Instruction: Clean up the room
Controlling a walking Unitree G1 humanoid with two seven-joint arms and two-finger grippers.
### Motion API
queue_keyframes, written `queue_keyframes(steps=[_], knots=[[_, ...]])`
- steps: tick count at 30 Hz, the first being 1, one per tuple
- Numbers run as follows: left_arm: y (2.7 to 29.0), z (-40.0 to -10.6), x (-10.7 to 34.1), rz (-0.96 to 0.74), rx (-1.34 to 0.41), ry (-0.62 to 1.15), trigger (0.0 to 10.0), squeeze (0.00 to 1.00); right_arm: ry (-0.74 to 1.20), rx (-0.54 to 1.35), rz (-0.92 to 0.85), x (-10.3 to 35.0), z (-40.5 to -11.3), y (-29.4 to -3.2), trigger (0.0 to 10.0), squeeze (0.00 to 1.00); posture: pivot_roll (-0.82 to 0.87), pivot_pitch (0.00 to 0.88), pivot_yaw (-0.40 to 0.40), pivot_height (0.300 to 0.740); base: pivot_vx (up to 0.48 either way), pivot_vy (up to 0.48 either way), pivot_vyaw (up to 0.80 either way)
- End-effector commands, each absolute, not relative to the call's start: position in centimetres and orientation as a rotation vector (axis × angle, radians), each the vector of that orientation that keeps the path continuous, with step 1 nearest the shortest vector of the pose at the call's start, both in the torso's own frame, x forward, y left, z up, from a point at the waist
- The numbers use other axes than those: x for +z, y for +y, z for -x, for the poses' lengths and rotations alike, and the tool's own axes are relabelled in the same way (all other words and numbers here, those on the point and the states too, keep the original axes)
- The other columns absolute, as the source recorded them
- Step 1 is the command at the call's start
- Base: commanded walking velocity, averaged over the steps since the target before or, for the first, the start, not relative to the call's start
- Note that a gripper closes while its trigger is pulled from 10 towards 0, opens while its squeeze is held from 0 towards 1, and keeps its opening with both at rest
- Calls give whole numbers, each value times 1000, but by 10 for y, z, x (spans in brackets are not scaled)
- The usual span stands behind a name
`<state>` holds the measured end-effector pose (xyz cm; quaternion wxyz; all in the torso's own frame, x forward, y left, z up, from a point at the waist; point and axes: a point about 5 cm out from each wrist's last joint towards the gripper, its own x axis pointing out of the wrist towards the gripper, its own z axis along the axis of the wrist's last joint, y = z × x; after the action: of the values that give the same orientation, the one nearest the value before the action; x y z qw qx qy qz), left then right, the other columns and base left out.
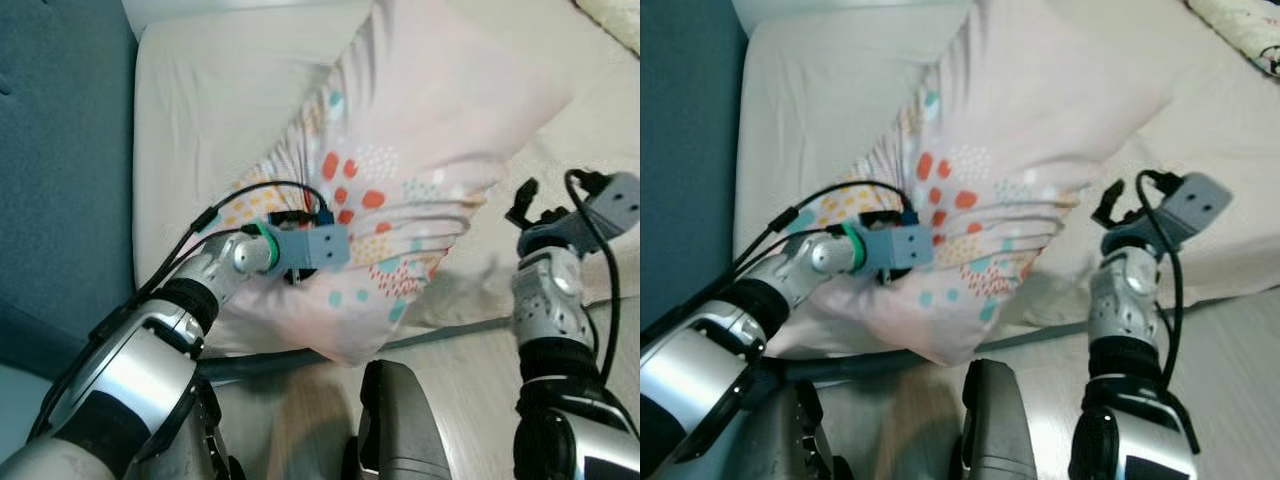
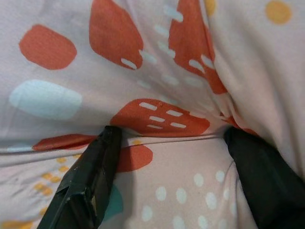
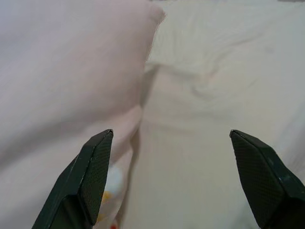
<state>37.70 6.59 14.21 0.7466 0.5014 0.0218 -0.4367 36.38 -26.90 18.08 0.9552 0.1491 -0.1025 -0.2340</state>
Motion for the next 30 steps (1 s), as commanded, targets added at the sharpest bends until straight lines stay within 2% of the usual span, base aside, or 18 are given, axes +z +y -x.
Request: queue_keyframes(steps=[1,2,4,6,10,11,13,16,19,22,24,25,26,30], knots=[[78,-355,95,-1086,-1105,246,10000,0,-201,-502,-261,178,-360,-278,10000,0,-70,162,62,527,0,0,0],[81,-351,94,-1024,-1128,250,10000,0,-211,-516,-230,181,-358,-286,10000,0,-67,162,64,527,0,0,0],[81,-351,94,-1024,-1128,250,10000,0,-211,-516,-230,181,-358,-286,10000,0,-67,162,64,527,0,0,0],[86,-349,99,-897,-1138,236,10000,0,-227,-522,-198,187,-358,-291,10000,0,-57,161,65,527,0,0,0],[90,-344,105,-800,-1153,222,10000,0,-242,-497,-180,191,-361,-285,10000,0,-57,161,65,527,0,0,0],[94,-332,105,-748,-1181,222,10000,0,-245,-454,-193,191,-365,-270,10000,0,-50,161,69,527,0,0,0],[96,-328,104,-729,-1188,227,10000,0,-243,-436,-204,191,-367,-264,10000,0,-50,161,69,527,0,0,0],[94,-314,102,-577,-1180,260,10000,0,-201,-315,-262,181,-374,-228,10000,0,-49,162,72,527,0,0,0],[93,-311,103,-522,-1178,269,10000,0,-187,-273,-272,177,-376,-218,10000,0,-49,162,72,527,0,0,0],[87,-305,110,-379,-1160,270,10000,0,-129,-195,-272,164,-377,-196,10000,0,-46,164,65,527,0,0,0],[82,-309,130,-233,-1103,196,10000,0,-79,-143,-266,154,-379,-183,10000,0,-45,160,59,527,0,0,0],[82,-309,130,-233,-1103,196,10000,0,-79,-143,-266,154,-379,-183,10000,0,-45,160,59,527,0,0,0],[83,-321,153,-157,-987,76,10000,0,-58,-114,-259,151,-379,-178,10000,0,-43,160,55,527,0,0,0],[95,-338,194,-123,-778,-91,10000,0,-38,-53,-264,147,-378,-171,10000,0,-42,158,47,527,0,0,0]])
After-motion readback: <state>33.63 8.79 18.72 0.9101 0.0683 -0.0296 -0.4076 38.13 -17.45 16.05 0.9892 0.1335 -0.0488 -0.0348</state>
